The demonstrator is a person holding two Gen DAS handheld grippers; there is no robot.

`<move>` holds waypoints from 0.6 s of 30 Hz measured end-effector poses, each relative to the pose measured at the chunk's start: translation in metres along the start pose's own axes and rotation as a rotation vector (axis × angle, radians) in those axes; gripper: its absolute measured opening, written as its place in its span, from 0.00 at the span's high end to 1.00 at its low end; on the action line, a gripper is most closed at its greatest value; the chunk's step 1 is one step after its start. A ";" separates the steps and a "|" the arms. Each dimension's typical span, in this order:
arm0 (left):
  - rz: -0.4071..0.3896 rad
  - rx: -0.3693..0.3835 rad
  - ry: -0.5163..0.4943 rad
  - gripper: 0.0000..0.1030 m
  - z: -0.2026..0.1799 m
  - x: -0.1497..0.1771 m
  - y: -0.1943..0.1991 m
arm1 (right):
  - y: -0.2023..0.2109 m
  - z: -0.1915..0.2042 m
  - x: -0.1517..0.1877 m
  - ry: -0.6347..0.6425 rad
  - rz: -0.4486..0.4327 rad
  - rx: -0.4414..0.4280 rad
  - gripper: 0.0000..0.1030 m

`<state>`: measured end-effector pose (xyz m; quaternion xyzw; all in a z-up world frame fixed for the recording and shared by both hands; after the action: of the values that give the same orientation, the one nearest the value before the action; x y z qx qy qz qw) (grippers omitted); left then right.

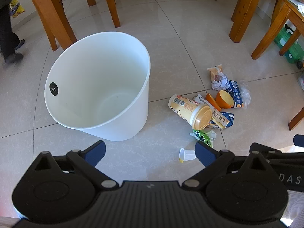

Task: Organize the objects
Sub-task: 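Move both tools toward the white bin and the trash pile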

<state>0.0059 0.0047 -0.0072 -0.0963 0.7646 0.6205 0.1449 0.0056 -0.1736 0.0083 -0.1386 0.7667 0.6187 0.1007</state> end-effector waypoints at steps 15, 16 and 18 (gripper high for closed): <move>-0.009 0.006 0.001 0.03 0.000 0.001 -0.004 | -0.001 0.001 -0.001 0.013 -0.012 0.004 0.00; -0.011 0.005 -0.002 0.03 -0.001 0.000 -0.004 | -0.002 0.002 -0.001 0.015 -0.012 0.004 0.00; -0.015 0.004 -0.007 0.03 -0.002 0.000 -0.005 | -0.003 0.003 -0.001 0.016 -0.015 0.004 0.00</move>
<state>0.0070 0.0022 -0.0113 -0.0995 0.7645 0.6184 0.1524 0.0074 -0.1713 0.0056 -0.1491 0.7675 0.6154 0.0996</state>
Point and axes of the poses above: each gripper's, at about its wrist camera, not at the fingertips, and y roughly against the way its jaws point, z to its left, x to its underside, the point moved 1 cm from there along -y, roughly the way its jaws point, and after that the axes turned 14 degrees about x, right-handed, at the moved point
